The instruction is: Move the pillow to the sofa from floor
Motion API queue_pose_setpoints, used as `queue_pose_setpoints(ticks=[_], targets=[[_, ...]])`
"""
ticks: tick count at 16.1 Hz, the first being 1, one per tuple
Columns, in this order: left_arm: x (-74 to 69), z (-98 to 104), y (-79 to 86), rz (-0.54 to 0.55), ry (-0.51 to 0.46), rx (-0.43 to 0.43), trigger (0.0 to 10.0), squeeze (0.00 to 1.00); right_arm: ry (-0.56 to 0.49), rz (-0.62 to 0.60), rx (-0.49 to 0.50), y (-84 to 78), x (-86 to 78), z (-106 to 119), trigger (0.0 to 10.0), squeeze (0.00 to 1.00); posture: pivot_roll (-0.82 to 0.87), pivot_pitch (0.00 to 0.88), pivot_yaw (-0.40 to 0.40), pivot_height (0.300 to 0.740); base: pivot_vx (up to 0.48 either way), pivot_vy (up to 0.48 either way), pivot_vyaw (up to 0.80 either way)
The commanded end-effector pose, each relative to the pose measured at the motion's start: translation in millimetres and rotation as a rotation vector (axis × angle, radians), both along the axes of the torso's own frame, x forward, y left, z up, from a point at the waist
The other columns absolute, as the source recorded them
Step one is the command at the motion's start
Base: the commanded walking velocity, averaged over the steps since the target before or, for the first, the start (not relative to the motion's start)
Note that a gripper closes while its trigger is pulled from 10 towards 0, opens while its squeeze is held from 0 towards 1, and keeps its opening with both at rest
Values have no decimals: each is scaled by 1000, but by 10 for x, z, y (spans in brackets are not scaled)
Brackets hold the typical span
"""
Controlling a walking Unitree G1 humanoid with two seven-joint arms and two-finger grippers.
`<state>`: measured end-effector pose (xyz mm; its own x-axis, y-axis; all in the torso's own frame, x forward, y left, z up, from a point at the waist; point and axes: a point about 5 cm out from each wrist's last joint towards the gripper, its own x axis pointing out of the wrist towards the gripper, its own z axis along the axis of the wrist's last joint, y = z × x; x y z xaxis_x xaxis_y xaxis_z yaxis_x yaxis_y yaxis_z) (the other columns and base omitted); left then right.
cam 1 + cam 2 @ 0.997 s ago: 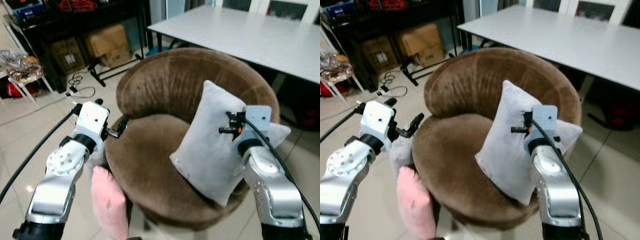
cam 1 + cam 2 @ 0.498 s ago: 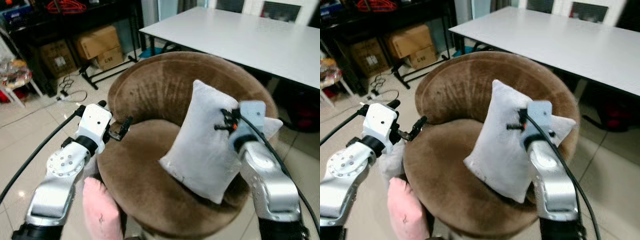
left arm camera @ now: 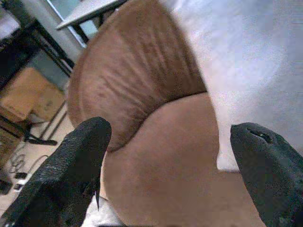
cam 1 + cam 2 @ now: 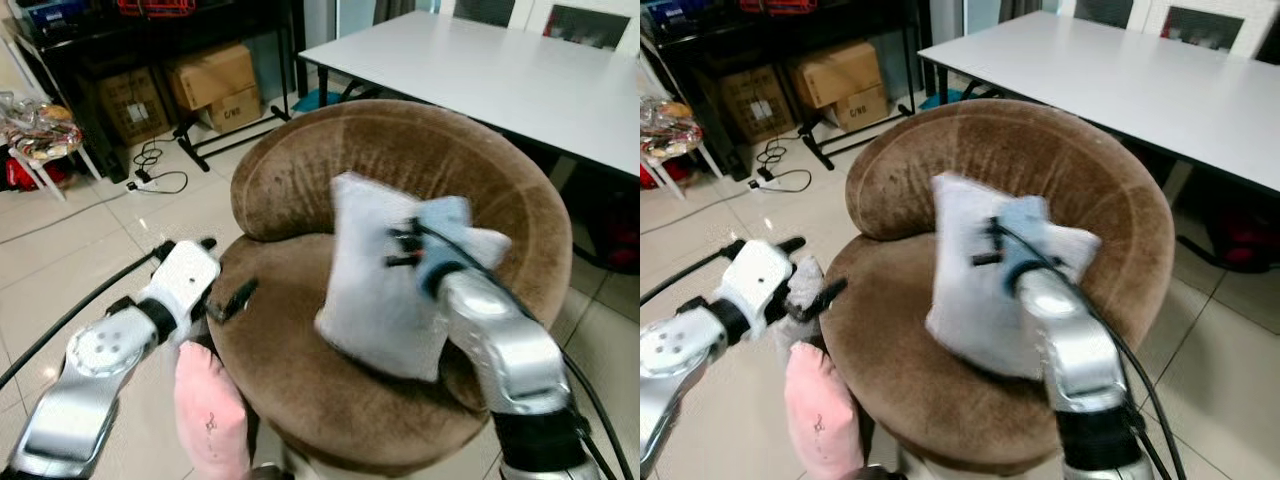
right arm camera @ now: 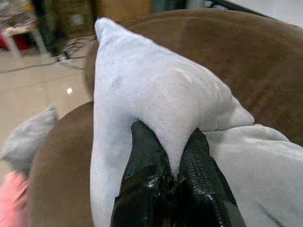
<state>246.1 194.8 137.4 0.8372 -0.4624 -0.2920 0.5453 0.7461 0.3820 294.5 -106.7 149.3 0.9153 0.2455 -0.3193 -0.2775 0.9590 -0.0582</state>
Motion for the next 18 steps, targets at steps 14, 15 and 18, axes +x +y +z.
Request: queue_pose_setpoints(ticks=[14, 15, 18], targets=[[-40, 32, 11, -64, 24, 27, 10000, 0, 188, -695, 314, -278, 732, -102, 10000, 0, -19, 0, 37, 740, 0, 0, 0], [-53, 36, -5, -77, 29, 20, 10000, 0, 183, -777, 340, -412, 761, -120, 10000, 0, -13, 0, 36, 740, 0, 0, 0], [-73, 42, -9, -96, 39, 14, 10000, 0, 177, -836, 479, -520, 838, -124, 10000, 0, -8, 0, 39, 740, 0, 0, 0]])
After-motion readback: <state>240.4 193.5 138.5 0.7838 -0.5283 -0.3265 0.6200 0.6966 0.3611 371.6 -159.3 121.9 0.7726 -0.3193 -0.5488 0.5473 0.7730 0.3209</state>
